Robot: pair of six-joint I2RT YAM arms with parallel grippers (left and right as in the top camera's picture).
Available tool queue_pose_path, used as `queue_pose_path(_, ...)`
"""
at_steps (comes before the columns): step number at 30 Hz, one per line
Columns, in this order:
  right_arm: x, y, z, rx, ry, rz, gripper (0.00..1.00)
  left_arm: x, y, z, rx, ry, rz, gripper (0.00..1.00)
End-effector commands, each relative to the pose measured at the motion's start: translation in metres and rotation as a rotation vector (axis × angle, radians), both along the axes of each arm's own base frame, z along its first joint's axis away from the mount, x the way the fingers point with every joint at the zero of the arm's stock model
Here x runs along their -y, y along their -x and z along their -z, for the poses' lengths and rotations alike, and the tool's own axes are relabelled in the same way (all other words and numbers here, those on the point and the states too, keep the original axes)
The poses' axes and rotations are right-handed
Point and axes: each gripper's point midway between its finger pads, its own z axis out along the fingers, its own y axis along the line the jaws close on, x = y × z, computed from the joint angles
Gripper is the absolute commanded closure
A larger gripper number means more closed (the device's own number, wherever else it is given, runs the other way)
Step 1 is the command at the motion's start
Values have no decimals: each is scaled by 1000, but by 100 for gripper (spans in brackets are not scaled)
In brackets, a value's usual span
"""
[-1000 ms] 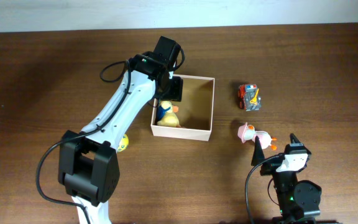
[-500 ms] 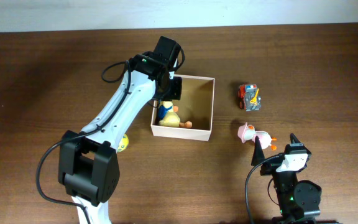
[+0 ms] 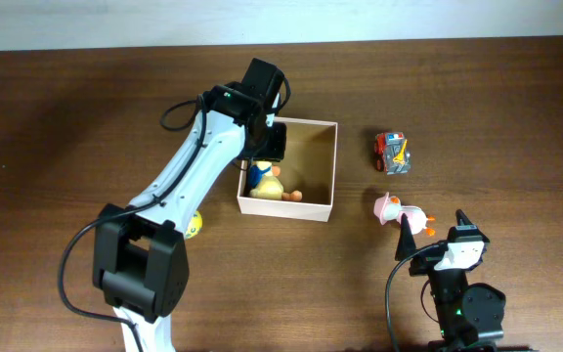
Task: Pack container
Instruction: 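Open left gripper to release the duck and lift away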
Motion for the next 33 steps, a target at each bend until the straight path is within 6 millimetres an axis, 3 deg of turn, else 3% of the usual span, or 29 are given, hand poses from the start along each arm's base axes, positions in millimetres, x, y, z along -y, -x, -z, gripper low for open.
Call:
queue_pose_path(1,2,0,3,-5,-2,11,2,5,-1,11,-27,2,10,61)
queue_pose_path(15,2,0,3,-5,-2,11,1,2,0,37,-76,-36,6,61)
queue_pose_path(21,2,0,3,-5,-2,11,1,2,1,38,-79,-36,7,62)
queue_pose_path(24,2,0,3,-5,-2,11,1,2,1,38,-79,-36,7,74)
queue_pose_path(28,2,0,3,-5,-2,11,1,2,0,38,-79,-36,7,80)
queue_pose_path(33,2,0,3,-5,-2,11,1,3,-2,36,-71,-32,7,97)
